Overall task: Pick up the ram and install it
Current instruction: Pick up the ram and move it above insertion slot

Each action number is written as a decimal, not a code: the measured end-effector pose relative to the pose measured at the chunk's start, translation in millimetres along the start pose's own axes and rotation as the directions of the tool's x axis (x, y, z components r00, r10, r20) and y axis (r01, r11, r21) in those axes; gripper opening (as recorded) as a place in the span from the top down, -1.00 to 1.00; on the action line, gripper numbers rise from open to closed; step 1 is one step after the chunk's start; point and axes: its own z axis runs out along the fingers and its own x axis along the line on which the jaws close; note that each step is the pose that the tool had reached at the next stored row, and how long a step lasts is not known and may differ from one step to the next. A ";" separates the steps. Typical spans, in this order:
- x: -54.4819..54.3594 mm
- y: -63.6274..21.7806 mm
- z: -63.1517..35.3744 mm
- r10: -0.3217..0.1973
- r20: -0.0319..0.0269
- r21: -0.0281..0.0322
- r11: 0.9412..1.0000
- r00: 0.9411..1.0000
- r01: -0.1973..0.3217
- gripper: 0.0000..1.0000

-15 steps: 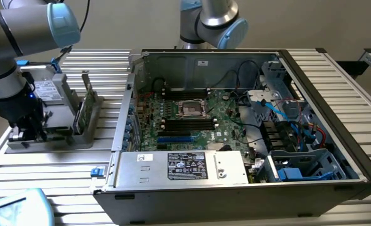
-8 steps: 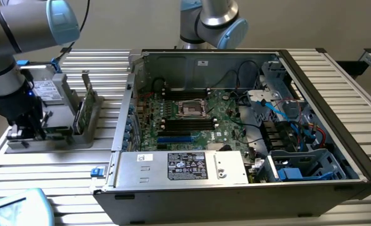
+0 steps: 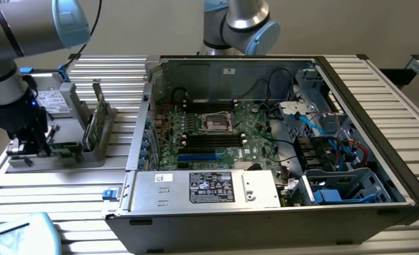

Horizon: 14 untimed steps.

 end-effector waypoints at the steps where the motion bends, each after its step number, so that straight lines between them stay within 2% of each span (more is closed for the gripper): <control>1: -0.3 0.0 -0.6 0.000 -0.001 -0.001 1.000 1.000 0.000 0.73; 9: -2.5 0.4 -6.7 0.001 -0.007 -0.005 1.000 1.000 -0.001 0.73; 14: -3.3 0.7 -21.3 0.001 -0.008 -0.008 1.000 1.000 -0.001 0.73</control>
